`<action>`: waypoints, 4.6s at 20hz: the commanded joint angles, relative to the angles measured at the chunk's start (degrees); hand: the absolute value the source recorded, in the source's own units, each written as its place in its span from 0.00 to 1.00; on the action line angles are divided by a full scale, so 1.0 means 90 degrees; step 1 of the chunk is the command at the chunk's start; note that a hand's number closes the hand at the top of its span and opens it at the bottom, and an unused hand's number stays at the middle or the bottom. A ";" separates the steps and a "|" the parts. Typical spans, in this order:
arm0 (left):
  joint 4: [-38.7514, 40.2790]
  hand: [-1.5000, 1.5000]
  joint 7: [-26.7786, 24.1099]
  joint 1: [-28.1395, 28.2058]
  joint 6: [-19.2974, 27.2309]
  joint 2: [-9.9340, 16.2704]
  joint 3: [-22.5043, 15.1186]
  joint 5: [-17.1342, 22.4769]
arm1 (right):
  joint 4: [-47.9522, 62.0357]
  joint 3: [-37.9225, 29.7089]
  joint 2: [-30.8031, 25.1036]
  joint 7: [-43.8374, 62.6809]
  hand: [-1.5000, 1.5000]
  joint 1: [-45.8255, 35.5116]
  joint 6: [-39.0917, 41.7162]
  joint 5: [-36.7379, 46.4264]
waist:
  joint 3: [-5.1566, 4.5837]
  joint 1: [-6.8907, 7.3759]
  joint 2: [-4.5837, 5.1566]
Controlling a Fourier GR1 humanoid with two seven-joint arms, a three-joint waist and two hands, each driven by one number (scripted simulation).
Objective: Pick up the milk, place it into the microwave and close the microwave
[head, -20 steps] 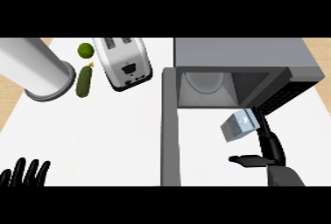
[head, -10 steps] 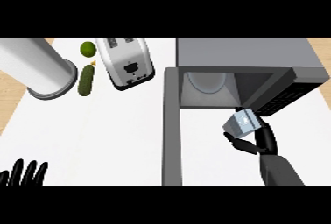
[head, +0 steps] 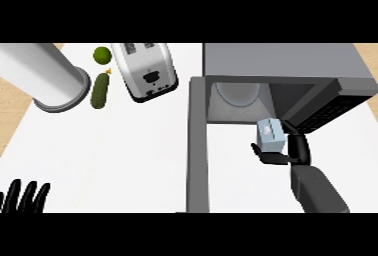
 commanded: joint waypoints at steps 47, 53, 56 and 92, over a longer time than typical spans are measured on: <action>0.0330 0.00 -0.0581 0.0626 -0.0761 -0.0022 0.0406 0.0268 | -0.8038 0.3145 0.0942 0.3801 1.00 0.3348 -0.1491 -0.0771 | 0.0004 -0.0066 -0.0021; 0.0130 0.00 -0.0236 0.0377 -0.0428 -0.0068 0.0460 0.0242 | -0.6352 0.3168 0.0942 0.3661 1.00 0.1988 -0.1903 -0.1180 | 0.0010 -0.0038 -0.0004; -0.0034 0.00 -0.0347 0.0893 -0.0760 -0.0124 0.0322 0.0137 | -0.6096 0.3077 0.0942 0.3971 1.00 0.1689 -0.2235 -0.0764 | 0.0008 -0.0031 -0.0015; 0.0705 0.00 -0.0121 -0.0065 -0.1220 0.0290 0.0896 0.0588 | 0.1026 0.1298 -0.0353 0.1614 1.00 -0.2636 -0.3444 -0.0760 | 0.0036 0.0598 0.0286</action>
